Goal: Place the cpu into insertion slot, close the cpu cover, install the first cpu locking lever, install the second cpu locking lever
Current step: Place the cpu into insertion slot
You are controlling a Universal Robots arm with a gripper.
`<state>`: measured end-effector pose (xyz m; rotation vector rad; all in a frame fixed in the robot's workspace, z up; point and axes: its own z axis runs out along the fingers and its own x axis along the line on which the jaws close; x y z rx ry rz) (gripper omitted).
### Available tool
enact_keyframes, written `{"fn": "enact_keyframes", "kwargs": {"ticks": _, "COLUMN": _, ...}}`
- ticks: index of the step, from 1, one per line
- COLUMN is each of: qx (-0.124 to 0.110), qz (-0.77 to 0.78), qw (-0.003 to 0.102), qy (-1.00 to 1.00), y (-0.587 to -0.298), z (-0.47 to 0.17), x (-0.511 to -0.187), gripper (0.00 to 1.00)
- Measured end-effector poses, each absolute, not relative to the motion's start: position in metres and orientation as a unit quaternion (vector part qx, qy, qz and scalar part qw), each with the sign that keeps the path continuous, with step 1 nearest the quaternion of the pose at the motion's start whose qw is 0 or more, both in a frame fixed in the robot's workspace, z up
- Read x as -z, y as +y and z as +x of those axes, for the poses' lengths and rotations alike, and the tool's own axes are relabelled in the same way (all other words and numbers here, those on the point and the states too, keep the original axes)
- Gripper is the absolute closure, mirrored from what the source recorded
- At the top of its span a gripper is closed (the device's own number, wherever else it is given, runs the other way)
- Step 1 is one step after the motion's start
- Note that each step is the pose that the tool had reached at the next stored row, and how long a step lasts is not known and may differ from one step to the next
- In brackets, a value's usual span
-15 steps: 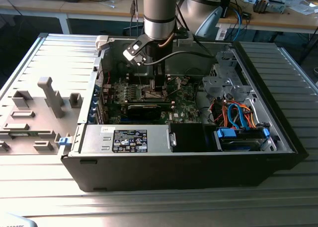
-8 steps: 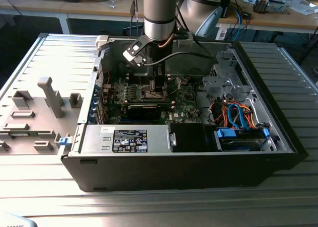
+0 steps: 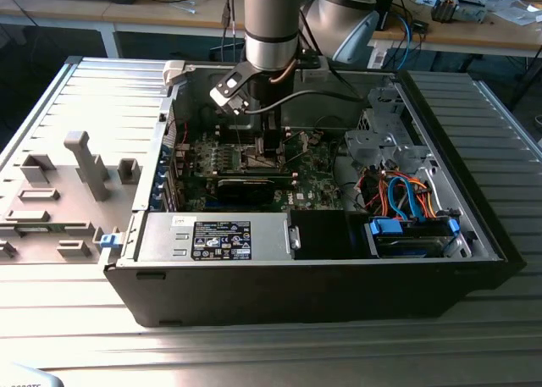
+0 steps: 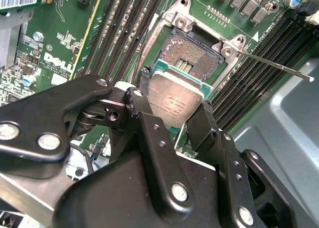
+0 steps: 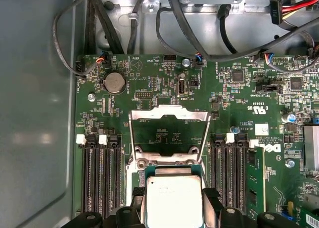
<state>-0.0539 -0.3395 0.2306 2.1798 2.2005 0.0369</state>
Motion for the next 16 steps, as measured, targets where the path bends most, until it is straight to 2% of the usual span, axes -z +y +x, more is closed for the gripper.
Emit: {"fn": "enact_keyframes", "kwargs": {"ticks": 16, "qx": -0.012, "qz": 0.704, "qw": 0.022, "qy": 0.71, "y": -0.3384, "z": -0.0624, "x": -0.2222, "gripper": 0.45}}
